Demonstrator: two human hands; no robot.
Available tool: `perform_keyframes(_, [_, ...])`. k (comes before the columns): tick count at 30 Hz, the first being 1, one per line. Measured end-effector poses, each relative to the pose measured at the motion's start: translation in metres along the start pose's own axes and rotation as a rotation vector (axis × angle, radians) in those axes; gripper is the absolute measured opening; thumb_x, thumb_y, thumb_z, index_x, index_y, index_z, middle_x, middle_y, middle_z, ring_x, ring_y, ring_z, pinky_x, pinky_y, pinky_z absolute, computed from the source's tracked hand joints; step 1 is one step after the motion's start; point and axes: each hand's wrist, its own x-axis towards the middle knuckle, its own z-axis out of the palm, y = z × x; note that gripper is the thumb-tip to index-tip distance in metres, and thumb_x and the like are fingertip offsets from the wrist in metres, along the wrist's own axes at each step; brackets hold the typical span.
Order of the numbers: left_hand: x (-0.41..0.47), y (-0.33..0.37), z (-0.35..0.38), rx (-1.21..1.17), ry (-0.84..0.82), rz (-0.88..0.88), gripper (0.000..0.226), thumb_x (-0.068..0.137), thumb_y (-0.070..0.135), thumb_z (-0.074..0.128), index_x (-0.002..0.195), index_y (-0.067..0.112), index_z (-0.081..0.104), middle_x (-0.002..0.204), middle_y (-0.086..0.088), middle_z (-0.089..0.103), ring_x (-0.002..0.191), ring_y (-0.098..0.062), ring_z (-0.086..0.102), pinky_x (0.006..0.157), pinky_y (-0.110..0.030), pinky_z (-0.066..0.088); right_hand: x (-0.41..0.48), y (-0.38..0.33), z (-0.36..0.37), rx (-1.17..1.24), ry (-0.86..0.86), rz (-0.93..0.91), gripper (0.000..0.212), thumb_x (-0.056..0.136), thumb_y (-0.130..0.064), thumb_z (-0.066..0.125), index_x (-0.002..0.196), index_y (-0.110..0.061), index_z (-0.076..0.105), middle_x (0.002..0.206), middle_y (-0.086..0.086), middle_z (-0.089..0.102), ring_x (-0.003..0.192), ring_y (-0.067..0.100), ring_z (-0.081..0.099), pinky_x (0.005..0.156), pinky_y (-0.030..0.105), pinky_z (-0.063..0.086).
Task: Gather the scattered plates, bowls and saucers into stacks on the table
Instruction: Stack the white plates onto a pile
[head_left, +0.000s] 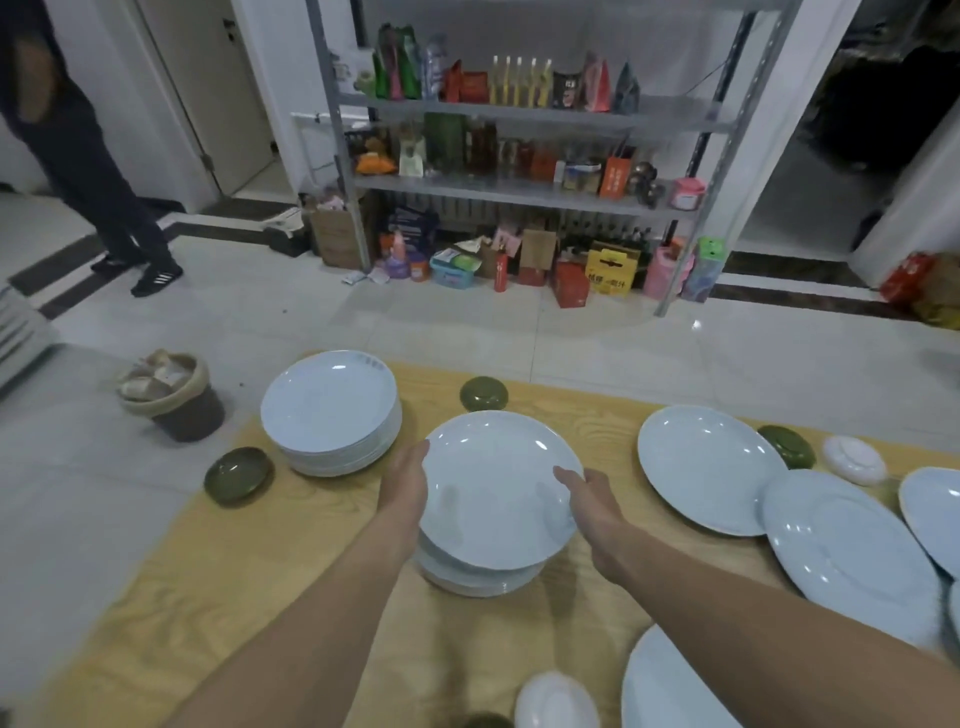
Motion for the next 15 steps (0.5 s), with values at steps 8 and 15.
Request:
perform_keyframes(8, [0.024, -0.02, -0.015, 0.028, 0.017, 0.012, 0.037, 0.096, 0.04, 0.051, 0.128, 0.023, 0.057, 0.125, 0.001, 0.06, 0.116, -0.024, 0.055, 0.105, -0.045, 0.042, 0.015, 0.023, 0.025, -0.023, -0.007, 0.025, 0.062, 0.097, -0.039, 0.053, 0.148, -0.021, 0.024, 0.124, 0.0, 0.046, 0.111, 0.023, 0.049, 0.088, 0.035, 0.04])
perform_keyframes(15, [0.024, -0.025, -0.01, 0.658, 0.019, 0.272, 0.057, 0.095, 0.034, 0.053, 0.147, 0.018, 0.038, 0.151, -0.002, 0.04, 0.138, -0.024, 0.038, 0.114, -0.04, 0.031, 0.009, 0.017, 0.007, -0.302, 0.004, -0.094, 0.071, 0.092, -0.042, 0.059, 0.152, -0.023, 0.025, 0.146, 0.005, 0.045, 0.126, 0.028, 0.051, 0.106, 0.04, 0.042])
